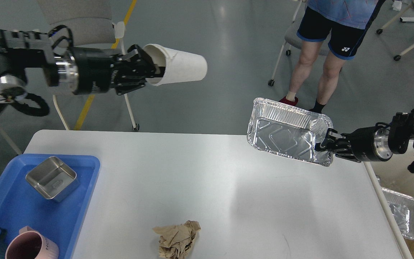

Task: Tidy desktop
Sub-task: 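Grasp the white paper cup with the left gripper and lift it, then drop the paper cup into the held foil tray and withdraw left gripper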

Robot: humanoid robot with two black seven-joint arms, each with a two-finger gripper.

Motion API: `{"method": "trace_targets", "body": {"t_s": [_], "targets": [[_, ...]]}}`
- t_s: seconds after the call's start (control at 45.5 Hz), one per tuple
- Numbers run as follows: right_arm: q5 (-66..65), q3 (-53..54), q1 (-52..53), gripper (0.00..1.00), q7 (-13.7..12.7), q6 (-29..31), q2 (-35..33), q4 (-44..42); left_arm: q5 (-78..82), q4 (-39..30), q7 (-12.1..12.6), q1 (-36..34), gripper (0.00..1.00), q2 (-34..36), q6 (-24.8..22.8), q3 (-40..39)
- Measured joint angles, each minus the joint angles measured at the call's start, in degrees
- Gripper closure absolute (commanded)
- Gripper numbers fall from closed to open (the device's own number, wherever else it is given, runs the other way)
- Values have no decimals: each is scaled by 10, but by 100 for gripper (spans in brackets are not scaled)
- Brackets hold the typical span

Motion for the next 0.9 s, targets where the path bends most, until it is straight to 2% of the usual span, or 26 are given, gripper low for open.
{"method": "trace_targets", "body": {"t_s": [0.154,0.373,0.549,0.615,0.703,0.9], "targets": [[0,5,0,100,0,0,4,1,77,96,-1,-5,99,-155,6,6],[0,6,0,100,0,0,7,1,122,195,-6,3,99,-279,9,19],[0,7,0,100,0,0,11,1,140,232,-16,8,97,-337,10,20],[0,7,0,100,0,0,11,1,142,246,-28,9,86,-353,10,21],[0,7,0,100,0,0,11,1,141,270,-43,9,66,-369,14,21],[0,7,0,100,0,0,11,1,132,294,-58,14,22,-388,56,11]]}}
